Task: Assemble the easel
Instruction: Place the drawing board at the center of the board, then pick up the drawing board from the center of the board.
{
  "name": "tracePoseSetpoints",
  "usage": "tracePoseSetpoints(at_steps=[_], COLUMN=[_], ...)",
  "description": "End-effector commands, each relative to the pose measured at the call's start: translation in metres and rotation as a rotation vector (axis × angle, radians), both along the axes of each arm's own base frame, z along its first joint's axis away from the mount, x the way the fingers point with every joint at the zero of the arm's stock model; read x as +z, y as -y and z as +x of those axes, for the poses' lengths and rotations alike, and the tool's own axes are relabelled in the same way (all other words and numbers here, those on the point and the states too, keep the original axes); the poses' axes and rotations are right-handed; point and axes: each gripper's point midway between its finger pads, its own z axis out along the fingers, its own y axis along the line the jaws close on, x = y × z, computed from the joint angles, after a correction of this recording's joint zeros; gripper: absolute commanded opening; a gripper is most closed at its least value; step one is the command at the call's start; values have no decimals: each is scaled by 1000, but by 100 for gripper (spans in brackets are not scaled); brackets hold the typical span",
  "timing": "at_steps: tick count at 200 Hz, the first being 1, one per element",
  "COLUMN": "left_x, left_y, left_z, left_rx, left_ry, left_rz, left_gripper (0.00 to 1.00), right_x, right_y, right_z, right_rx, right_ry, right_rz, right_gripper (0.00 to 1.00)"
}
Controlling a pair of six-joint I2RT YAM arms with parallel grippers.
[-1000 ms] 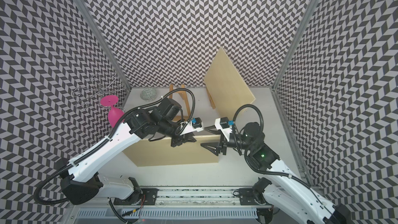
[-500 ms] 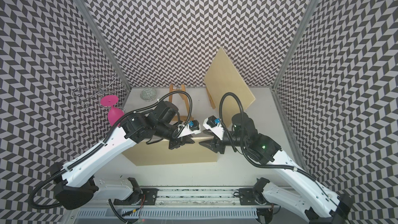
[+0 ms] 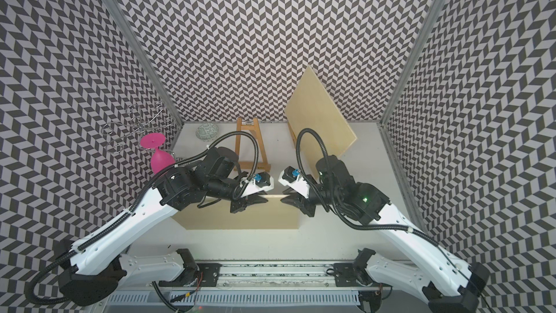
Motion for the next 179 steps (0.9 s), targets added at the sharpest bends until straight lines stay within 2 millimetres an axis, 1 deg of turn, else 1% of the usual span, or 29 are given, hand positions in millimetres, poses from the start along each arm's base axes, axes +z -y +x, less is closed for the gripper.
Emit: tracePoseSetpoints(at_steps=[1, 13, 25, 44, 52, 60, 83, 92, 102, 114, 122, 140, 160, 179], left_x=[31, 45, 60, 81, 88, 95, 114, 122, 128, 132, 132, 133, 135, 135], left_y=[7, 3, -6, -31, -44, -56, -83, -99, -120, -147, -168, -197, -211, -209], left_z=[0, 7, 17, 42, 50, 52, 46, 48, 53, 57, 62, 63, 63, 62], left_rx=[-10, 59, 146, 342, 416, 474, 591, 679, 803, 948, 1070, 1222, 1289, 1283], left_ry=[56, 66, 74, 99, 96, 86, 94, 103, 109, 116, 127, 144, 157, 139], left_rz=[-129, -186, -244, -340, -376, -415, -544, -594, -643, -683, -701, -717, -737, -760], left_gripper=[40, 45, 54, 60, 60, 61, 64, 65, 67, 70, 71, 76, 81, 83], right_x=[3, 8, 9, 2, -1, 0, 12, 13, 9, 3, 0, 0, -1, -8], right_y=[1, 1, 1, 0, -2, -3, -8, -11, -16, -20, -23, -31, -38, -46], right_z=[11, 10, 11, 13, 12, 11, 3, 1, -1, -4, -7, -15, -24, -32], right_rx=[-49, -45, -46, -50, -48, -45, -28, -25, -19, -12, -12, 15, 39, 58], right_ry=[25, 31, 33, 14, 3, 7, 28, 28, 17, 2, -2, 1, -12, -31], right_rz=[-23, -12, -11, -38, -53, -55, -25, -25, -40, -72, -92, -105, -126, -171], right_gripper=[14, 11, 11, 10, 8, 7, 3, 2, 1, 1, 2, 2, 6, 11])
